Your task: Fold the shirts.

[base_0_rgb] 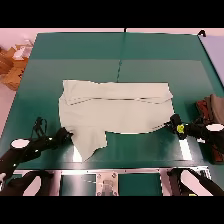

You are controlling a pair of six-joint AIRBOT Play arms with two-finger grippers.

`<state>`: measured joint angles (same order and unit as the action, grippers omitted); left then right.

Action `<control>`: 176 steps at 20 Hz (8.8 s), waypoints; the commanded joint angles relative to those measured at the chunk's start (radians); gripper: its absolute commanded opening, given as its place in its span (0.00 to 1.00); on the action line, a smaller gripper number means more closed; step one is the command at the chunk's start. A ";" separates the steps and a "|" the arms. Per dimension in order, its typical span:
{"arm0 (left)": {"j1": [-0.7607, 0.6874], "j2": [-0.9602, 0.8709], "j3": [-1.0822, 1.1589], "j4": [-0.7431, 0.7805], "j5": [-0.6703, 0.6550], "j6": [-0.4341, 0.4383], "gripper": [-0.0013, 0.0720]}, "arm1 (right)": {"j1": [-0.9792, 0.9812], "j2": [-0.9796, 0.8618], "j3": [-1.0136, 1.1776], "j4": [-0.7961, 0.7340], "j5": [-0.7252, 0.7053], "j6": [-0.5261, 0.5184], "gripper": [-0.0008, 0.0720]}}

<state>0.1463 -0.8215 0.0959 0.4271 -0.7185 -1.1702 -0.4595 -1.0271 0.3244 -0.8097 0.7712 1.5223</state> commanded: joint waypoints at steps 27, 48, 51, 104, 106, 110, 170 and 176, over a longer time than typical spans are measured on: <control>-0.119 -0.769 1.196 0.320 -0.199 -0.029 0.05 | 0.120 -0.576 0.903 -0.081 0.243 0.067 0.04; -0.093 -0.882 1.511 0.304 -0.424 -0.076 0.05 | -0.102 -0.921 1.120 -0.039 0.632 -0.326 0.75; -0.146 -0.882 1.511 0.305 -0.390 -0.061 0.05 | -0.077 -0.976 1.155 0.043 0.644 -0.354 0.18; 0.213 -1.089 1.964 0.408 -0.905 -0.132 0.05 | 0.879 -0.971 1.566 0.243 0.270 -0.182 0.49; 0.213 -1.089 1.964 0.408 -0.893 -0.132 0.05 | 0.731 -0.933 1.566 0.127 0.429 -0.096 0.59; 0.213 -1.089 1.964 0.445 -0.869 -0.135 0.05 | 0.540 -0.922 1.534 -0.095 0.615 0.024 0.74; 0.210 -1.090 1.964 0.478 -0.938 -0.246 0.05 | -0.543 -0.326 1.077 -1.141 1.032 0.223 0.04; 0.210 -1.087 1.964 0.430 -0.920 -0.243 0.05 | -0.521 -0.340 0.989 -1.137 0.904 0.247 0.87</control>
<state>0.3565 -1.9110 2.0598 0.8978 -1.6482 -1.4158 -0.9966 -1.3613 1.3441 -1.9190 1.7218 1.7489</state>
